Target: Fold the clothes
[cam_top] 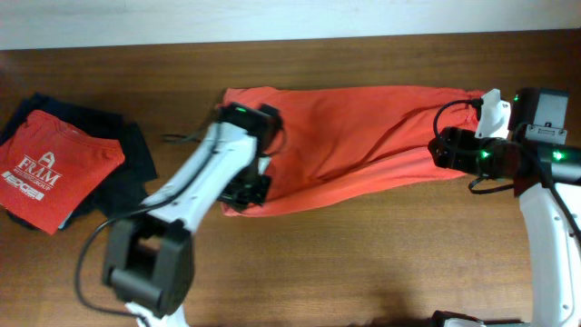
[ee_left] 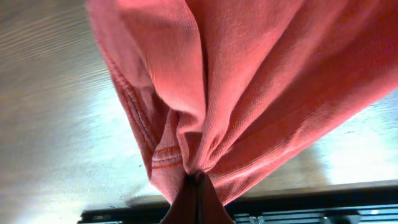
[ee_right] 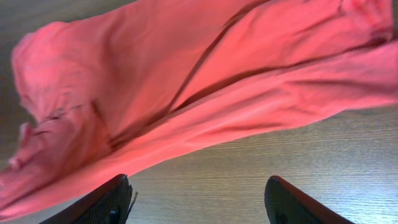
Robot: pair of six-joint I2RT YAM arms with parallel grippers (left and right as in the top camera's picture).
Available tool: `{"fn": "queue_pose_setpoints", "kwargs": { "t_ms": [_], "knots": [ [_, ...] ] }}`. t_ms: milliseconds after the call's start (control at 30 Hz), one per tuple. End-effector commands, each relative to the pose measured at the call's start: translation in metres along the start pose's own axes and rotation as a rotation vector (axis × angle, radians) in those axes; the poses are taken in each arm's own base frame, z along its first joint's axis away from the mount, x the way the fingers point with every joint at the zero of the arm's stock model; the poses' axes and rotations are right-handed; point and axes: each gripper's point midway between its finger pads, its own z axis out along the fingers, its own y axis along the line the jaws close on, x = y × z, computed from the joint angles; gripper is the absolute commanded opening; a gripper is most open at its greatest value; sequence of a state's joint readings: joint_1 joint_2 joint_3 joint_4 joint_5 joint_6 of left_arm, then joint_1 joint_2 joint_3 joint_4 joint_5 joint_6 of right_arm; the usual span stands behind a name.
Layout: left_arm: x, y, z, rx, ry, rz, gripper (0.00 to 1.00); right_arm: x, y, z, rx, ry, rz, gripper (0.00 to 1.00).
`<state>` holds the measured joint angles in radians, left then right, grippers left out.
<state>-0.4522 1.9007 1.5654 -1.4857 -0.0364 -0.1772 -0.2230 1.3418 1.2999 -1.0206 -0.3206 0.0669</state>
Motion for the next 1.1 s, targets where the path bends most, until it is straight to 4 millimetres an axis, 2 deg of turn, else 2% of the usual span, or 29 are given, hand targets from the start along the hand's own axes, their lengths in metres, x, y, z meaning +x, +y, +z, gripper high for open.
{"fn": "queue_pose_setpoints", "kwargs": {
  "t_ms": [0,33,67,100,267,367,433,567,667,800,933,1067],
  "knots": [
    [0.008,0.012,-0.017,0.045,-0.046,-0.067,0.16,-0.005,-0.004,-0.001,0.026,-0.01,-0.01,0.74],
    [0.008,0.013,-0.018,0.047,-0.049,-0.071,0.21,-0.005,-0.004,-0.001,0.026,-0.01,-0.01,0.74],
    [0.008,0.017,-0.019,0.05,-0.053,-0.079,0.33,-0.005,-0.004,-0.001,0.027,-0.011,-0.01,0.74],
    [0.008,0.019,-0.019,0.051,-0.052,-0.086,0.38,-0.005,-0.004,-0.001,0.027,-0.011,-0.01,0.74],
    [0.011,0.027,-0.018,0.054,-0.035,-0.112,0.4,-0.005,-0.005,-0.001,0.03,-0.009,-0.01,0.75],
    [-0.012,0.025,-0.019,0.066,-0.129,-0.085,0.65,-0.005,-0.005,-0.001,0.03,-0.011,-0.01,0.75],
    [-0.033,0.024,-0.016,0.068,-0.208,-0.061,0.72,-0.005,-0.005,-0.001,0.03,-0.011,-0.01,0.75],
    [-0.058,0.028,-0.002,0.065,-0.301,-0.057,0.76,-0.002,-0.005,-0.001,0.031,0.002,-0.006,0.75],
    [-0.077,0.04,0.014,0.073,-0.363,-0.098,0.76,0.001,-0.005,-0.001,0.031,0.013,-0.003,0.76],
    [-0.099,0.062,0.017,0.083,-0.452,-0.163,0.76,0.001,-0.005,-0.001,0.031,0.013,-0.003,0.76],
    [-0.108,0.071,0.021,0.084,-0.49,-0.187,0.76,0.001,-0.005,0.0,0.032,0.016,-0.002,0.76],
    [-0.116,0.065,0.034,0.101,-0.492,-0.128,0.76,0.002,-0.005,-0.001,0.032,0.02,0.0,0.76]
  ]
}}
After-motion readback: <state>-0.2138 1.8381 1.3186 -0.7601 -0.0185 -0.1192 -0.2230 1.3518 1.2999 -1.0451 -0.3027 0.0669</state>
